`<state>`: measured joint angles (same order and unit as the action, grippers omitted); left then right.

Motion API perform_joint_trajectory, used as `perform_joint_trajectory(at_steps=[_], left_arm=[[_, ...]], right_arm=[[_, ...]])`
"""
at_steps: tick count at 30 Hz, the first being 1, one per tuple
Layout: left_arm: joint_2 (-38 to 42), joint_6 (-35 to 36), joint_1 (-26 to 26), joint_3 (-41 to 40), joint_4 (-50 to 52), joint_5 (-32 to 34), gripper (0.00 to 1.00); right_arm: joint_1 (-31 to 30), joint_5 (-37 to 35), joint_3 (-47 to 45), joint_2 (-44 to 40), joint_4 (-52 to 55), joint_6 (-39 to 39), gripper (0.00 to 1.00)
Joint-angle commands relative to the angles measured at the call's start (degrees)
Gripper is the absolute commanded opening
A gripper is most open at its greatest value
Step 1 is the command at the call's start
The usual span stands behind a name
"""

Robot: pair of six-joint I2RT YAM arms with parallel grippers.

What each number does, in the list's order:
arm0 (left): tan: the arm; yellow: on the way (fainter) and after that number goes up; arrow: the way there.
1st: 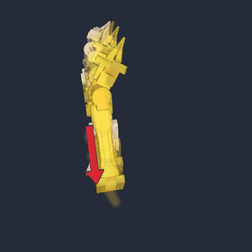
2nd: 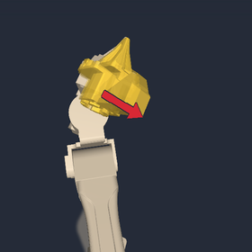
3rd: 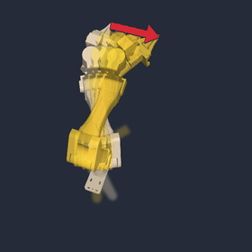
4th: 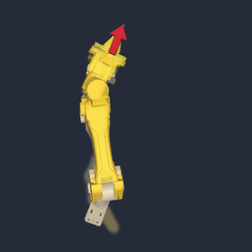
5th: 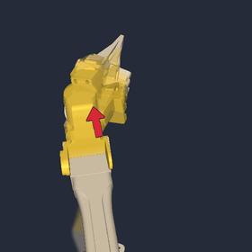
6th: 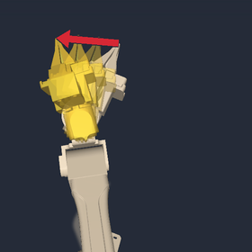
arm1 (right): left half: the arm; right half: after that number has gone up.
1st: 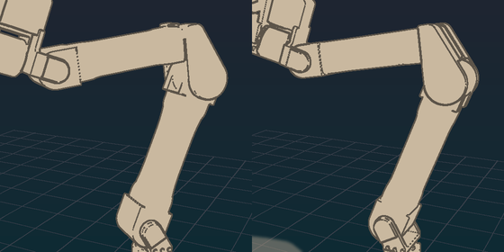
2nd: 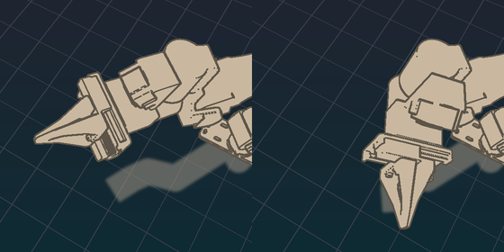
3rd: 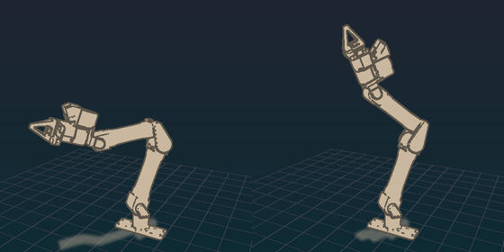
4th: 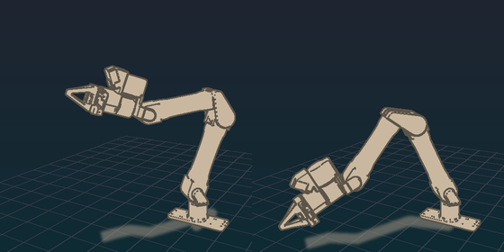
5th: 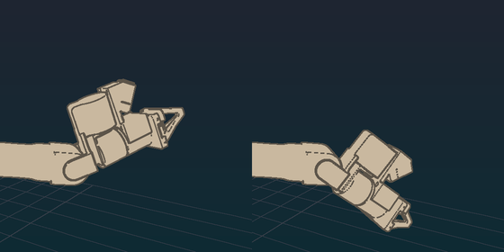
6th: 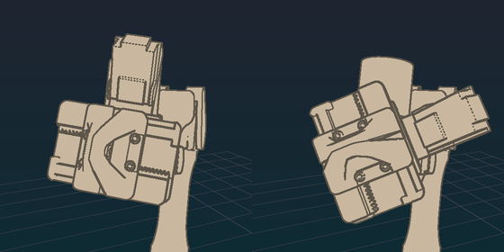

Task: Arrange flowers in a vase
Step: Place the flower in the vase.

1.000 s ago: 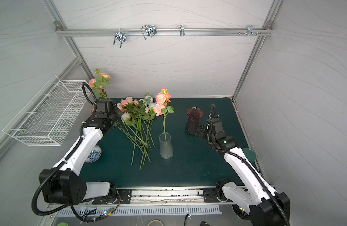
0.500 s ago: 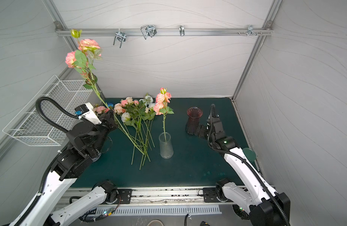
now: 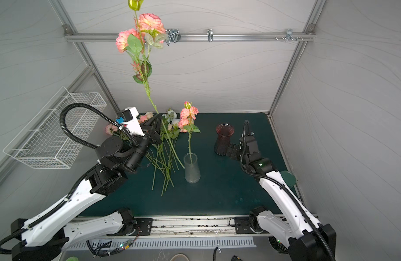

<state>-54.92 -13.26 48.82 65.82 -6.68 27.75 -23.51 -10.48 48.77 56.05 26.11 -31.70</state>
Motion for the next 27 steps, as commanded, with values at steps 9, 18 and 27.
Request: perform_joint_trajectory(at_steps=[9, 18, 27], left_arm=[[-5.5, 5.4, 0.2, 0.6, -16.2, -3.3, 0.0], [-7.6, 8.0, 0.1, -0.6, -19.5, -2.4, 0.0], [-7.6, 8.5, 0.2, -5.3, -21.5, 0.2, 0.0]], right_arm=[[0.2, -1.9, 1.7, -2.0, 1.9, -0.3, 0.83], [0.2, -2.6, 2.1, -2.3, 2.2, 0.0, 0.83], [0.2, -2.2, 2.6, -2.2, 2.4, -0.1, 0.83]])
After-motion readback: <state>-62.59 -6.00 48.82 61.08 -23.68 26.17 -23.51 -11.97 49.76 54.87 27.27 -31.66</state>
